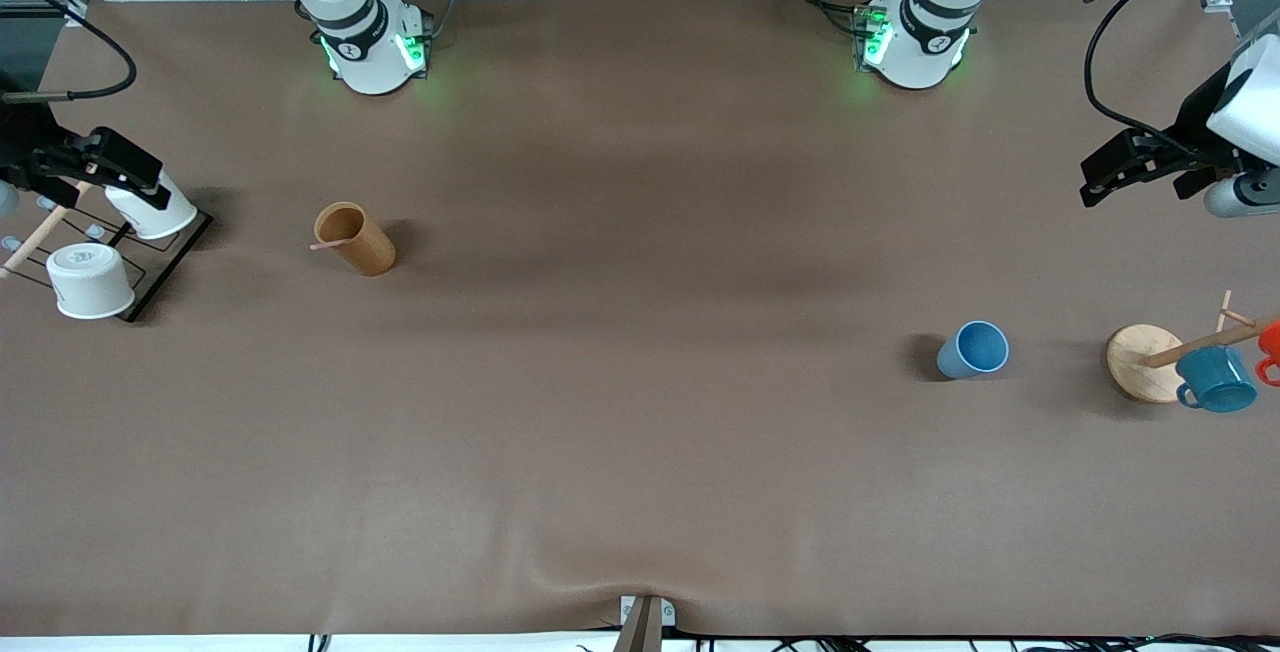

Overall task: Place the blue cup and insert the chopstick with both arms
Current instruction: 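Reach the right gripper to the chopstick while the left gripper reaches the cup, then grasp the pink chopstick with the right gripper while the left gripper grasps the cup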

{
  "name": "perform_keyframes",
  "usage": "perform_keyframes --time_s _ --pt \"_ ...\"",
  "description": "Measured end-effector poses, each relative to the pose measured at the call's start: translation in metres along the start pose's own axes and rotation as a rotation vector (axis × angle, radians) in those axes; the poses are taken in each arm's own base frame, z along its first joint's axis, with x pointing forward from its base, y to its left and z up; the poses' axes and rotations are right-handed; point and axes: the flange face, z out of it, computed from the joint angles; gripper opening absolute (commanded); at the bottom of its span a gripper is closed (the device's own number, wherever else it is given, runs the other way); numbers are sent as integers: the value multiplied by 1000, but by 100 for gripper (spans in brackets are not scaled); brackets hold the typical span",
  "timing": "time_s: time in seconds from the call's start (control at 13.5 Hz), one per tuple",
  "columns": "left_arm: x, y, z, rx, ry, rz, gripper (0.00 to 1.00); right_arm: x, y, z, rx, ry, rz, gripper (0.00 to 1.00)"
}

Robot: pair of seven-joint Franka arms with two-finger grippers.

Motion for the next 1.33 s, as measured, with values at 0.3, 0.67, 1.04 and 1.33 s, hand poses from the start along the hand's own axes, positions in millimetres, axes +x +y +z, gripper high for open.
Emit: perform_keyframes --time_s 0.3,0.67,1.04,1.33 --pt "-1 0 0 1 -8 1 100 0 0 0 0 0 0 100" --pt "1 2 11 6 -39 4 100 7 -1 17 -1 -34 -2 100" --pt "27 -3 81 12 -102 -9 100 31 -17 95 -5 -197 -37 100" --pt "39 -14 158 -1 -37 -29 100 36 -27 154 -6 -344 -50 97"
